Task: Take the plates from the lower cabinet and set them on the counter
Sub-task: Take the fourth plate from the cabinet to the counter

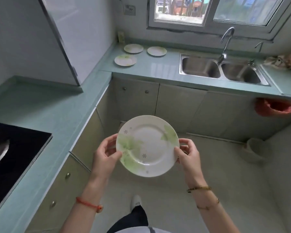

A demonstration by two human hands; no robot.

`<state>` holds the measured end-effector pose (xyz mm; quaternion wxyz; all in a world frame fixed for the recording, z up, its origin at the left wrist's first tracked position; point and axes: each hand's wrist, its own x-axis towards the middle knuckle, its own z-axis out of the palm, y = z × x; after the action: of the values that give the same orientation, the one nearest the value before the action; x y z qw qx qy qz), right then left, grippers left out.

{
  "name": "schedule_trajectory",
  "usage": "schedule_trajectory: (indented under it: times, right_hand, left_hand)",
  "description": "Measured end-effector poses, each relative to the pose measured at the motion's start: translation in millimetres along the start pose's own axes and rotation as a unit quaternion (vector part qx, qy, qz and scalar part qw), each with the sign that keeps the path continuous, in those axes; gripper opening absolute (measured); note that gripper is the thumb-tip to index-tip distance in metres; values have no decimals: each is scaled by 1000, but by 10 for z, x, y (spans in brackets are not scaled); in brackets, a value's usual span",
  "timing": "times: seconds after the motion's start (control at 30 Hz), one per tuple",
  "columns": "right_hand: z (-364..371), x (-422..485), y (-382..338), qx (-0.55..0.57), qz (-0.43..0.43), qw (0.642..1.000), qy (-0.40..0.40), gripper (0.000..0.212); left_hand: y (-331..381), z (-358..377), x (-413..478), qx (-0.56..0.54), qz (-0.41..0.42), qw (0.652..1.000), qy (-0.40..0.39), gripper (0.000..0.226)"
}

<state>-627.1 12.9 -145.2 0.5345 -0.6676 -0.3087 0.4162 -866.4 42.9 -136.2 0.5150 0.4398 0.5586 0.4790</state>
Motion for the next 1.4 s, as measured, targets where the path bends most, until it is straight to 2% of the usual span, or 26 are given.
schedule_trajectory:
  times: [0.4, 0.9, 1.13, 1.4]
  right_hand:
    - [730, 2151, -588, -14, 3, 999, 51, 20]
    - [1427, 5353, -1229, -70, 5, 997, 26, 21]
    - [1807, 6635, -1351, -127, 19, 991, 28, 21]
    - [2288, 7713, -1161, -170, 51, 983, 40, 22]
  left_hand:
    - [496, 645, 2442, 30, 5, 998, -50, 55]
    - [734, 1758, 5348, 49, -25, 998, -7, 56]
    - [623, 2155, 6626, 73, -72, 995, -7, 55]
    - [339, 2393, 7822, 146, -96, 984, -18, 50]
